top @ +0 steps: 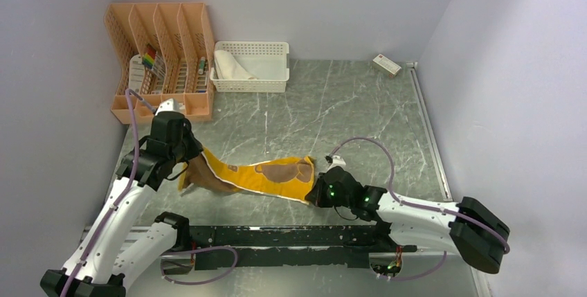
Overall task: Roll the towels
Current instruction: Flatten out the towel at the center of the board.
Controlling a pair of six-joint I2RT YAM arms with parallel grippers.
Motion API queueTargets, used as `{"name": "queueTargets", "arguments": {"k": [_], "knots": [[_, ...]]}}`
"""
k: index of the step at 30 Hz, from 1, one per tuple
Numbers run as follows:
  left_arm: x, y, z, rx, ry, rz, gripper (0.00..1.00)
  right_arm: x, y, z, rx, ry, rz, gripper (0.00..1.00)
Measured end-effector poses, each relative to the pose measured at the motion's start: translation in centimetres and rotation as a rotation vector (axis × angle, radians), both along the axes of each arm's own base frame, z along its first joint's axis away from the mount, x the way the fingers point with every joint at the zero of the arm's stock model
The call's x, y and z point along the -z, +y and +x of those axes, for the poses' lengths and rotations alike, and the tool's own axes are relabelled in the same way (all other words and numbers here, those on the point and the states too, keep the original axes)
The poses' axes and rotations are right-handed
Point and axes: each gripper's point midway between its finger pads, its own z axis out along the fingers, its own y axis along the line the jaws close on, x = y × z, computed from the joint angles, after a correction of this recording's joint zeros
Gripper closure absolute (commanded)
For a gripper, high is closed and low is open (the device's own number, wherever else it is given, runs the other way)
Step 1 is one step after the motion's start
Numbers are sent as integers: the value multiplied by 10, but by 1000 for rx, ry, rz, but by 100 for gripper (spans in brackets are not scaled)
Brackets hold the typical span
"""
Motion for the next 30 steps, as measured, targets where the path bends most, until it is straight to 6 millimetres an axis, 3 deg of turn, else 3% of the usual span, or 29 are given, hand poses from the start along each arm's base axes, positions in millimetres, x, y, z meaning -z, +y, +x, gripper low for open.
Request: {"name": "queueTargets", "arguments": {"k": [2,4,6,8,9,11,13,15,18,23,27,30], "knots": [[0,2,1,-3,2,16,93,-9,-1,1,-6,-18,1,100],[-5,5,4,-7,-1,37,93,-41,1,12,-6,-88,11,100],[-23,6,14,-10,-32,56,93,-97,4,34,14,-193,40,100],[-49,6,26,-10,-90,62,93,-186,2,70,70,-362,109,100],[-76,3,37,-7,-159,50,93,-230,-5,87,106,-451,138,100],[-97,1,44,-4,-217,38,93,-298,-27,110,172,-602,156,100],[-128,-2,52,3,-303,19,93,-348,-50,122,225,-717,138,100],[-156,-5,55,18,-378,0,93,-380,-61,124,236,-787,120,100],[-191,-10,49,57,-474,-28,93,-407,-69,117,223,-838,106,100],[-222,-13,9,139,-583,-74,93,-401,-85,84,180,-820,96,100],[-216,-8,-29,163,-611,-105,93,-393,-103,45,163,-812,140,100],[-182,-3,-54,163,-558,-122,93,-381,-115,21,165,-792,172,100]]}}
